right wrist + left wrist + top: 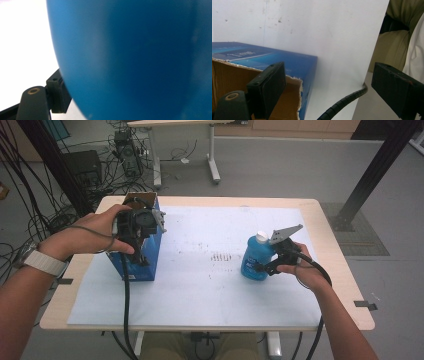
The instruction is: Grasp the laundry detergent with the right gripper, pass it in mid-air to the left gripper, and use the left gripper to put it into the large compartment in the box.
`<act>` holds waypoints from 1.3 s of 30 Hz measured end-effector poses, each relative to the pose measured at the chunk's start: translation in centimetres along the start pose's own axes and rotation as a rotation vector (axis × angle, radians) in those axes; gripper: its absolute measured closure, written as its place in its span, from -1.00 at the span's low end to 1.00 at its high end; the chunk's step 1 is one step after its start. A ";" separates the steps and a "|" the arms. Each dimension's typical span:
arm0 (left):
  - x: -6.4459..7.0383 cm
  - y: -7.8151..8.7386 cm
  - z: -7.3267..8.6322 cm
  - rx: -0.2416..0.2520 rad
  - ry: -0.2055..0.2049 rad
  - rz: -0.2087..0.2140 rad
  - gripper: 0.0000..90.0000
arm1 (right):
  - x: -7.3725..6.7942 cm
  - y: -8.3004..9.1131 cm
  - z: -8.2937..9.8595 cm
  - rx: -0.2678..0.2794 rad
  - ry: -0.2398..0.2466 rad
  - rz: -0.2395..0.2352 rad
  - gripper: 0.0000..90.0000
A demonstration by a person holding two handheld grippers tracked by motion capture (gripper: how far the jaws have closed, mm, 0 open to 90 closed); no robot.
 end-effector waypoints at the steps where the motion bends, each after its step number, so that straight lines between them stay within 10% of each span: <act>1: 0.0 0.0 0.0 0.000 0.000 0.000 -0.71 | 0.0 0.0 0.0 0.000 0.000 0.000 -0.52; 39: -0.1 -0.1 0.1 -0.005 -0.006 0.003 -0.71 | 0.0 -0.7 0.7 0.053 0.017 0.010 -0.37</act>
Point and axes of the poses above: each handheld gripper's, and its own axes: y roughly backward along the jaws, z roughly out of its underside, x roughly to its right, the point moved 2 cm from there along -y, roughly forward along the jaws, and after that the axes turned 14 degrees about x, right-handed, at the moved point
